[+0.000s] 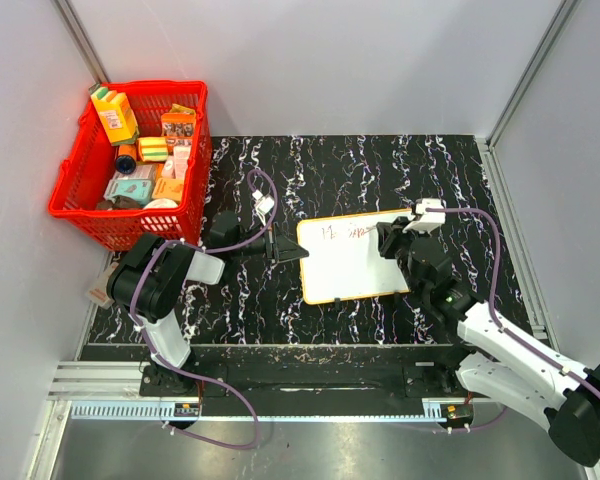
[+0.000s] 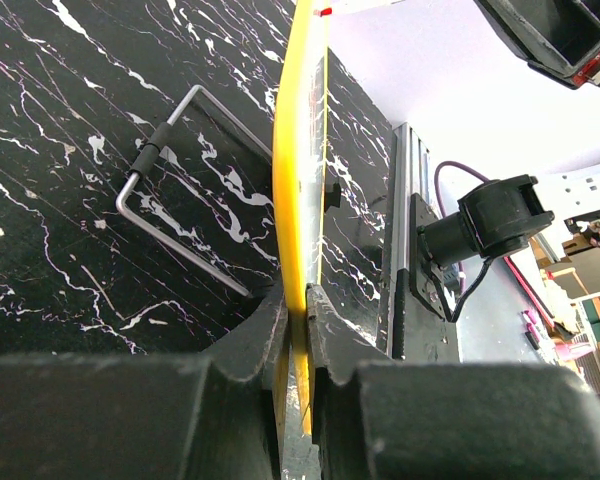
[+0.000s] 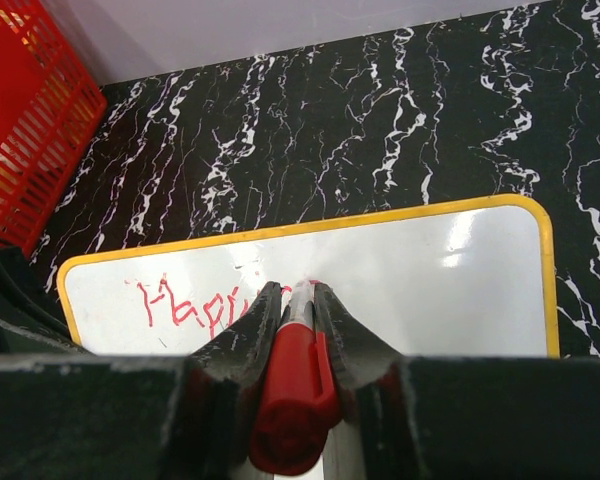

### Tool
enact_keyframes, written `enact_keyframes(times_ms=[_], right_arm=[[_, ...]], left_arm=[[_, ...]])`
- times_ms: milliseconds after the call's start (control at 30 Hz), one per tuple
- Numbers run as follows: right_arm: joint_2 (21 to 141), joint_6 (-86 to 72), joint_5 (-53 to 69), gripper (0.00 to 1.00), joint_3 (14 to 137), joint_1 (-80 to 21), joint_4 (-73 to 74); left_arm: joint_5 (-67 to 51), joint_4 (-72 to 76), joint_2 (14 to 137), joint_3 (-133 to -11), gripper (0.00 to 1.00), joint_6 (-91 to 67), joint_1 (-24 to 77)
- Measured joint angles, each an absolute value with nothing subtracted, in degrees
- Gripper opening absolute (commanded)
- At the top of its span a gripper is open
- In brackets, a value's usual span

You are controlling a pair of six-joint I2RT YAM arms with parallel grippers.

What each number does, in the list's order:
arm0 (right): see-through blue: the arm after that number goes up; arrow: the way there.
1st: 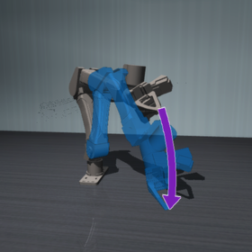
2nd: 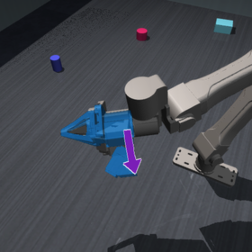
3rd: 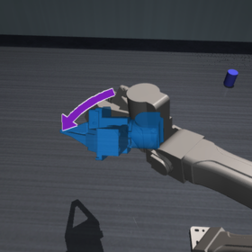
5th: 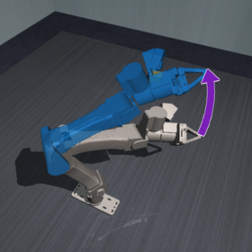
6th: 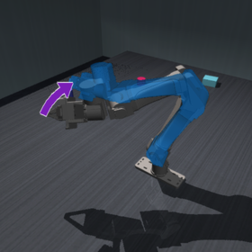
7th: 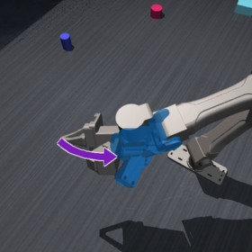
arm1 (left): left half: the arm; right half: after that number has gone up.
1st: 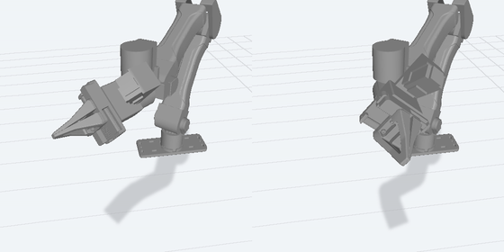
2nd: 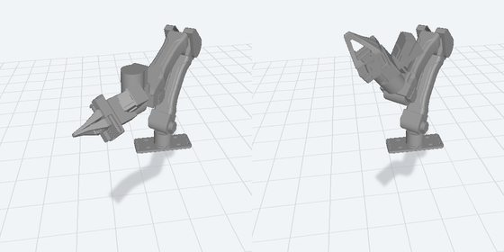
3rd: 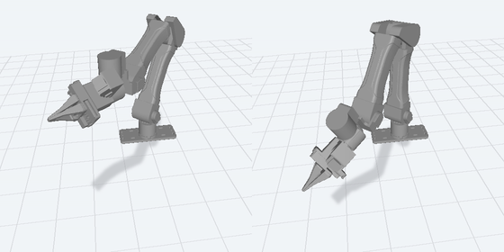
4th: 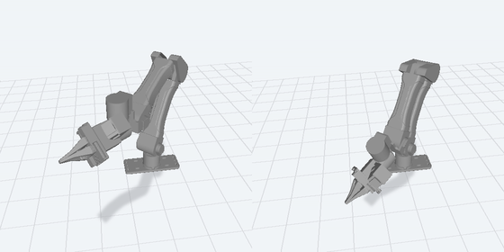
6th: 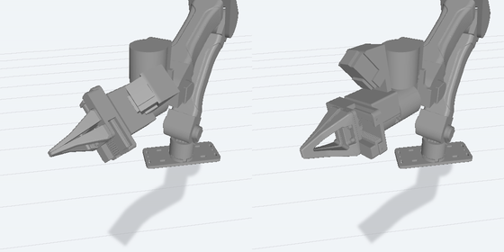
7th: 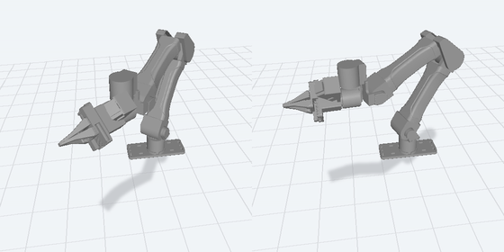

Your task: Write a sentence on the whiteboard

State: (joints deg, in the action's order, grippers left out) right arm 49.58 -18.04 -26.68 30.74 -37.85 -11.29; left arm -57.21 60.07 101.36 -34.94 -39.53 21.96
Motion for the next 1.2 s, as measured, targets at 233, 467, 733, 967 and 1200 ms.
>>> enact_keyframes(times_ms=[233, 467, 733, 967, 1200], right_arm=[[49.47, -18.92, -24.69, 0.0, 30.74, -37.85, -10.7], [46.83, -20.38, -24.25, 0.0, 30.5, -37.82, -8.12], [45.98, -20.91, -24.25, 0.0, 29.63, -37.82, -6.09], [44.88, -21.04, -24.27, 0.0, 29.32, -37.82, -5.8], [45.04, -20.95, -24.32, 0.0, 29.45, -37.8, -6.22]], left_arm=[[-57.17, 60.1, 101.36, -34.65, 0.0, -39.53, 21.93], [-57.23, 60.42, 101.36, -34.61, 0.0, -39.51, 21.96], [-57.23, 60.55, 101.36, -34.5, 0.0, -39.48, 21.96], [-57.23, 60.58, 101.36, -34.46, 0.0, -39.51, 21.96], [-57.23, 60.58, 101.36, -34.46, 0.0, -39.51, 21.96]])
